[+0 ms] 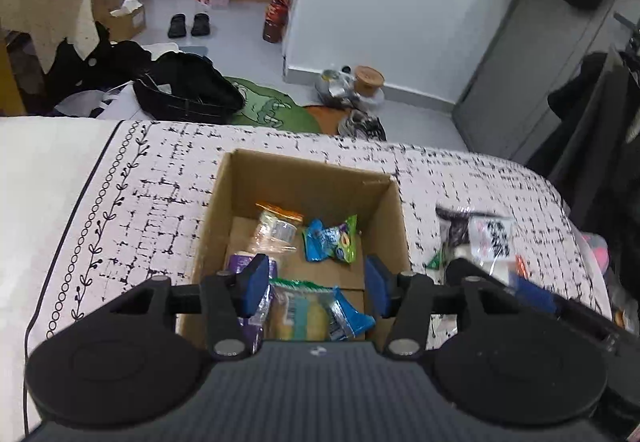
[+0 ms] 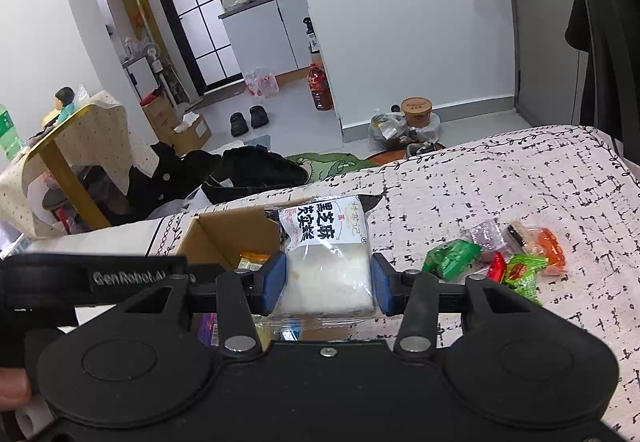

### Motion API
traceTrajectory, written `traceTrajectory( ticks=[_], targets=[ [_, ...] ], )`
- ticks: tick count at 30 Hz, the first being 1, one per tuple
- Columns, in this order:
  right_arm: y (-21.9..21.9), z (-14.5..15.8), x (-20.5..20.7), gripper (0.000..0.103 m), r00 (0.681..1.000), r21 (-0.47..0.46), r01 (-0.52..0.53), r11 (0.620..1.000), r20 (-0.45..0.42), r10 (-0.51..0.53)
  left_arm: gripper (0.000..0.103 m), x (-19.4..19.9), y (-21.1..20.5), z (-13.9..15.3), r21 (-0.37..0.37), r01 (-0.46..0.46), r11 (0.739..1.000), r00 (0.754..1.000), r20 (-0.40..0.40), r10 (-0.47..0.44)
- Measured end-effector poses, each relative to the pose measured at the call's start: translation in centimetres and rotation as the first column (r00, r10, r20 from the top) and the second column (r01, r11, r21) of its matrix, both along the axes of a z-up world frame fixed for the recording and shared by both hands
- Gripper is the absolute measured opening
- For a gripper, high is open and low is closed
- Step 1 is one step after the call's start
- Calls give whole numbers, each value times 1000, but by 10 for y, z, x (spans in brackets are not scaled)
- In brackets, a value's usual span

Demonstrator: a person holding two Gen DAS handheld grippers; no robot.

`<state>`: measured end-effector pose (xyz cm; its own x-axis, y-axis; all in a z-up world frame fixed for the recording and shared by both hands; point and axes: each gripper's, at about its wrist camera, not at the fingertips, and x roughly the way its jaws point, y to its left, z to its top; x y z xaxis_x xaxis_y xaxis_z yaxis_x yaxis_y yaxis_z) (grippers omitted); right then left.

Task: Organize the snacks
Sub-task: 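Carry the bread packet into the box with the left tool while the right tool carries the white packet, then open both tools to drop the bread packet and white packet in the box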

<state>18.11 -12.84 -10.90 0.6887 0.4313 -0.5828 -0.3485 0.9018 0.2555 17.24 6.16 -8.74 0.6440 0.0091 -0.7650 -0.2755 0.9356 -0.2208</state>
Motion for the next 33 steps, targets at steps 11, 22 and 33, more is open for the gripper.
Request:
traceTrajectory(
  ticks=[11, 22, 33],
  targets=[
    [22, 4, 14, 45, 999, 19, -31, 999, 7, 31, 58, -3, 23, 4, -15, -130, 991, 992, 1, 130],
    [8, 4, 18, 62, 1000, 9, -6, 1000, -9, 6, 67, -2, 23, 2, -18, -137, 990, 991, -3, 137],
    [-25, 5, 20, 73, 998, -19, 52, 998, -25, -52, 81, 4, 5, 5, -33, -94, 995, 996, 6, 94]
  ],
)
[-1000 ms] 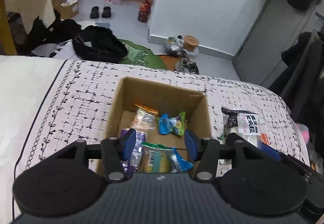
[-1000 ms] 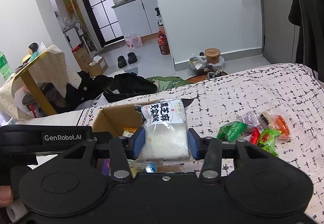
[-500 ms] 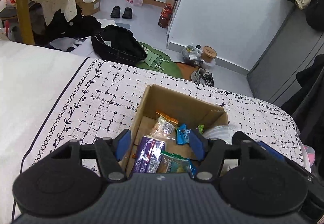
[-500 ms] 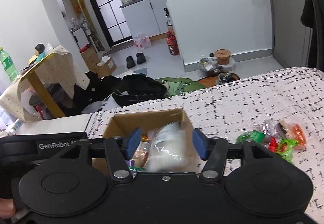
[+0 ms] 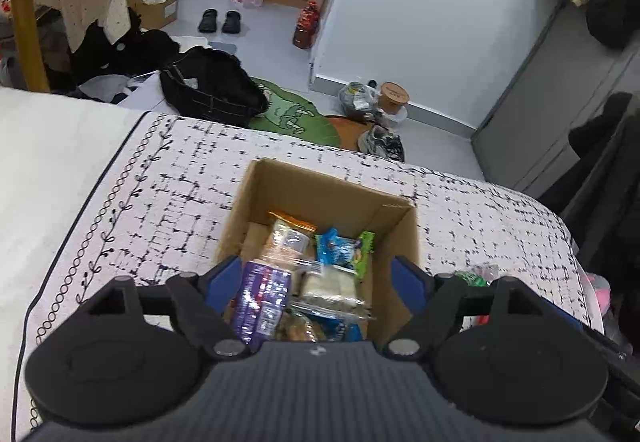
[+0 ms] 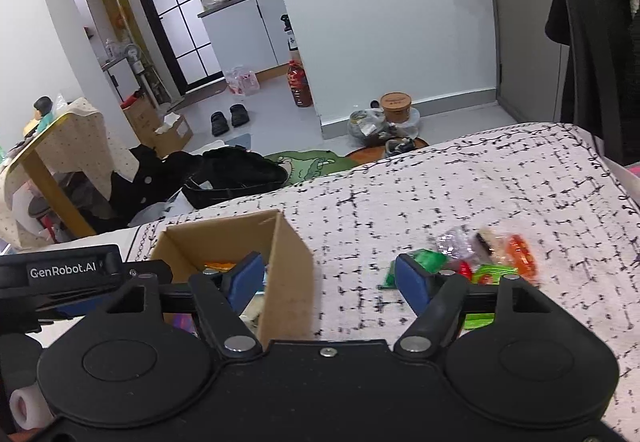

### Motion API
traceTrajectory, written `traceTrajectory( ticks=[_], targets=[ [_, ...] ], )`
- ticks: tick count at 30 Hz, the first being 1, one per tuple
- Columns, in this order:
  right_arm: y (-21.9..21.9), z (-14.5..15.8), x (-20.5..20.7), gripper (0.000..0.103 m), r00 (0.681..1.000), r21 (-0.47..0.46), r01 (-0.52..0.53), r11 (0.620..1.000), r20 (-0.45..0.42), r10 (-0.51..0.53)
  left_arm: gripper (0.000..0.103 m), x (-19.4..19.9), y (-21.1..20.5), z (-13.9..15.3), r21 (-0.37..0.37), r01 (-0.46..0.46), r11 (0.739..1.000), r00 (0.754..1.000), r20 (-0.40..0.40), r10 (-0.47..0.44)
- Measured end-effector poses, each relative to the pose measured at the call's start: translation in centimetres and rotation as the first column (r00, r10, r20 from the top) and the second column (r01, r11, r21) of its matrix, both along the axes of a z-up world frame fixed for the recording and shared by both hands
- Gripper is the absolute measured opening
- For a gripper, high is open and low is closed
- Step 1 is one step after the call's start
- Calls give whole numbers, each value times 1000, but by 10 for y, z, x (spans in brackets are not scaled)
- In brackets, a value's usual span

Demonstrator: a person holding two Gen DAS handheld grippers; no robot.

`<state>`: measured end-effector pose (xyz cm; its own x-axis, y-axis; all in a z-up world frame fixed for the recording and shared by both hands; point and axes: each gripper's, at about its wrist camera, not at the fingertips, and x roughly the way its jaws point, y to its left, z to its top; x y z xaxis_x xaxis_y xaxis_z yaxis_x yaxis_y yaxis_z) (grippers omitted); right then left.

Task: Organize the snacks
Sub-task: 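Open both tools to drop the bread packet and white packet in the box, then grasp the red candy bar with the left tool while the right tool grasps the orange packet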

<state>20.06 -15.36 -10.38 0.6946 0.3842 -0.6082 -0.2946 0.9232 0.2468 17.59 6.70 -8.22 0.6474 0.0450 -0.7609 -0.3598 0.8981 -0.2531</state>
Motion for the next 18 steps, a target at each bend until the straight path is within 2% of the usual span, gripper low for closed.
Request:
traceTrajectory(
  ticks=[13, 18],
  targets=[
    [-39, 4, 0, 78, 999, -20, 45, 999, 2, -45, 81, 10, -36, 2, 15, 103, 995, 995, 10, -103],
    [-52, 2, 1, 80, 998, -33, 65, 997, 3, -65, 81, 11, -59, 1, 48, 162, 986, 986, 14, -163]
  ],
)
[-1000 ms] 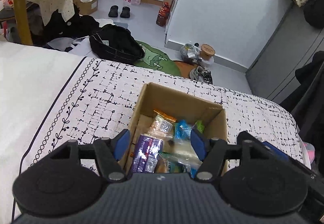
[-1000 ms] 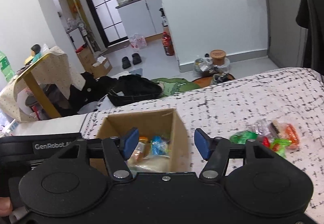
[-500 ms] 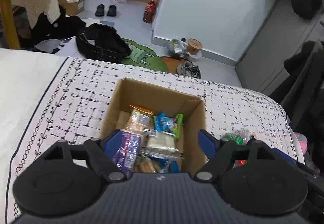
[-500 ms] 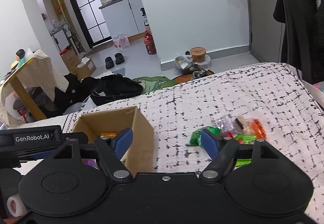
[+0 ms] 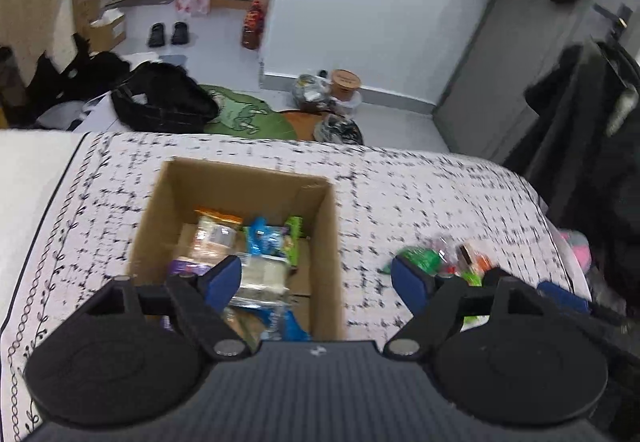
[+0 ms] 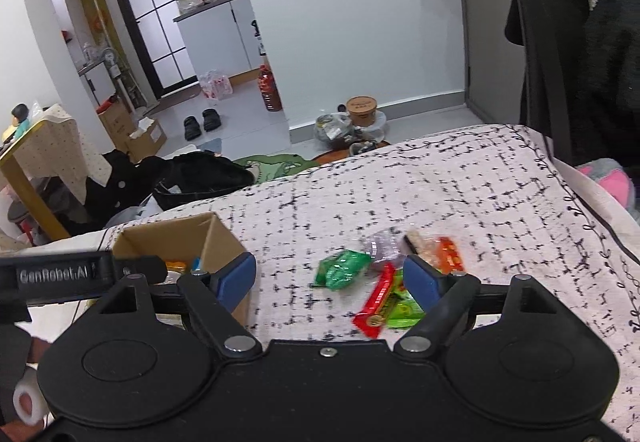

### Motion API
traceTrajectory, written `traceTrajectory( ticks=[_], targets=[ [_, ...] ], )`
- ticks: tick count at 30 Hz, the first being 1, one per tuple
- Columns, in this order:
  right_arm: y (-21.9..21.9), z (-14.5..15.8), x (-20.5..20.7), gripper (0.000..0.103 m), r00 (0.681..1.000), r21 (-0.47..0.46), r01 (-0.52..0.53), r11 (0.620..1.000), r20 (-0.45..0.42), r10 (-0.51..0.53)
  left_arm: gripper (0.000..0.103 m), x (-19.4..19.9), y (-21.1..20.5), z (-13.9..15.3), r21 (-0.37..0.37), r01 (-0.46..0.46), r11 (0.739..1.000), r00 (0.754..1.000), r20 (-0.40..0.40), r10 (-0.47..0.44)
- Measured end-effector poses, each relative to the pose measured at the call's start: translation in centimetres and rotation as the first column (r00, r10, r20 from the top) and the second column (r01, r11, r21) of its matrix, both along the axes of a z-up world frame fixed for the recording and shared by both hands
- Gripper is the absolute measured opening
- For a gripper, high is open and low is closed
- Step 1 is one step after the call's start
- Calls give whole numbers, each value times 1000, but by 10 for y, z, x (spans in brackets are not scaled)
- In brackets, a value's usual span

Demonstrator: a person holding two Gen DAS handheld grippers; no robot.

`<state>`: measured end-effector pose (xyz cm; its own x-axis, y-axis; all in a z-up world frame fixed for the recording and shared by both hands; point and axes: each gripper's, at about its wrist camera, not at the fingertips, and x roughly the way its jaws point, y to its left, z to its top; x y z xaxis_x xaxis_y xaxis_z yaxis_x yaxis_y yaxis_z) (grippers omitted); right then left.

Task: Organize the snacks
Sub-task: 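Grasp the red candy bar with the left tool while the right tool grasps the orange packet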

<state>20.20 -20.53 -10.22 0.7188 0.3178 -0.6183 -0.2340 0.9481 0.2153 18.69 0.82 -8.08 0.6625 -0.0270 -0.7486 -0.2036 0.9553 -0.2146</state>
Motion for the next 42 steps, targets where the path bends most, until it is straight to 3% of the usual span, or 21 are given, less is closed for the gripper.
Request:
traceTrajectory(
  ticks=[10, 26, 31, 38, 42],
  targets=[
    [-33, 2, -1, 89, 997, -18, 76, 997, 14, -76, 81, 6, -46, 1, 72, 109, 991, 994, 15, -110],
    [-77, -4, 10, 97, 994, -44, 104, 994, -11, -104, 81, 23, -81, -6, 163, 110, 980, 994, -2, -111],
    [-86, -2, 18, 99, 996, -61, 94, 994, -2, -95, 81, 27, -89, -10, 229, 110, 967, 994, -23, -107],
    [-91, 3, 30, 102, 998, -86, 67, 994, 25, -65, 81, 35, -94, -16, 185, 121, 975, 993, -39, -116],
    [-93, -10, 35, 102, 998, -75, 62, 995, 24, -60, 81, 36, -100, -20, 192, 136, 972, 991, -39, -131]
  ],
)
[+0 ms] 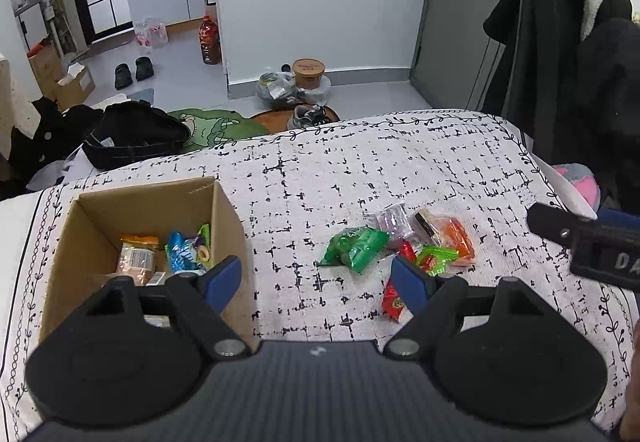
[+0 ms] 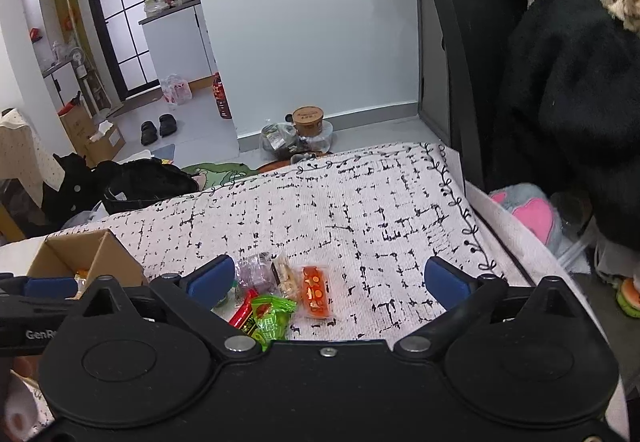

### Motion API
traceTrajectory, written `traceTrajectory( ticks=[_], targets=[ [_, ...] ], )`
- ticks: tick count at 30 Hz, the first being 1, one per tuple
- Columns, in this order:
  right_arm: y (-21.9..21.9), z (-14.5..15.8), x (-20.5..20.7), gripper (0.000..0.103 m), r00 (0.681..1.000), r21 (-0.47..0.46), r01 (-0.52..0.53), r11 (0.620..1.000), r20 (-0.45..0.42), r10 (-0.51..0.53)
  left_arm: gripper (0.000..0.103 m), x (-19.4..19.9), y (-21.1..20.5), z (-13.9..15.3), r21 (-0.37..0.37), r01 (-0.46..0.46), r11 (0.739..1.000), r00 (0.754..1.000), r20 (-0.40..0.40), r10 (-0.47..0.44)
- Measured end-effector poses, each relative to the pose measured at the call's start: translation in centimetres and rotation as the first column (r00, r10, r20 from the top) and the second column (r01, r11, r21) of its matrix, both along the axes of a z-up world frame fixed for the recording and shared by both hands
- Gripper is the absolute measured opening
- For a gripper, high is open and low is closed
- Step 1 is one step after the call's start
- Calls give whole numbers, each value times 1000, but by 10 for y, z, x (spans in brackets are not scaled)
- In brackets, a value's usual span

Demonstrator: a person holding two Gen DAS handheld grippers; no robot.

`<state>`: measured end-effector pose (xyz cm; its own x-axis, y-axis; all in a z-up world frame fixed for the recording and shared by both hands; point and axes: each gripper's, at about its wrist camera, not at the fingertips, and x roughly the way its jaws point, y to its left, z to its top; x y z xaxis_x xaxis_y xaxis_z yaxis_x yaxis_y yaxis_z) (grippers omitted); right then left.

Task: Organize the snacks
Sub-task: 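Grasp the red candy bar with the left tool while the right tool grasps the orange packet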

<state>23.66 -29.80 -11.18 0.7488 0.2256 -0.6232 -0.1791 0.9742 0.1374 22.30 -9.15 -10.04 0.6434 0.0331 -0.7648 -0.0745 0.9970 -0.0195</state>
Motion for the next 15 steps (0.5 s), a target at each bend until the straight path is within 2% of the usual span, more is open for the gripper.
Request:
traceTrajectory(
  ticks=[10, 13, 15],
  targets=[
    [-3, -35, 7, 99, 998, 42, -30, 999, -59, 33, 78, 12, -6, -18, -48, 10, 999, 1000, -28, -11],
    [-3, -43, 13, 93, 996, 61, -37, 997, -79, 42, 74, 17, -8, -24, -71, 24, 997, 999, -31, -26],
    [-3, -48, 18, 82, 995, 73, -36, 997, -94, 42, 68, 22, -10, -28, -94, 27, 995, 999, -37, -30]
  ],
)
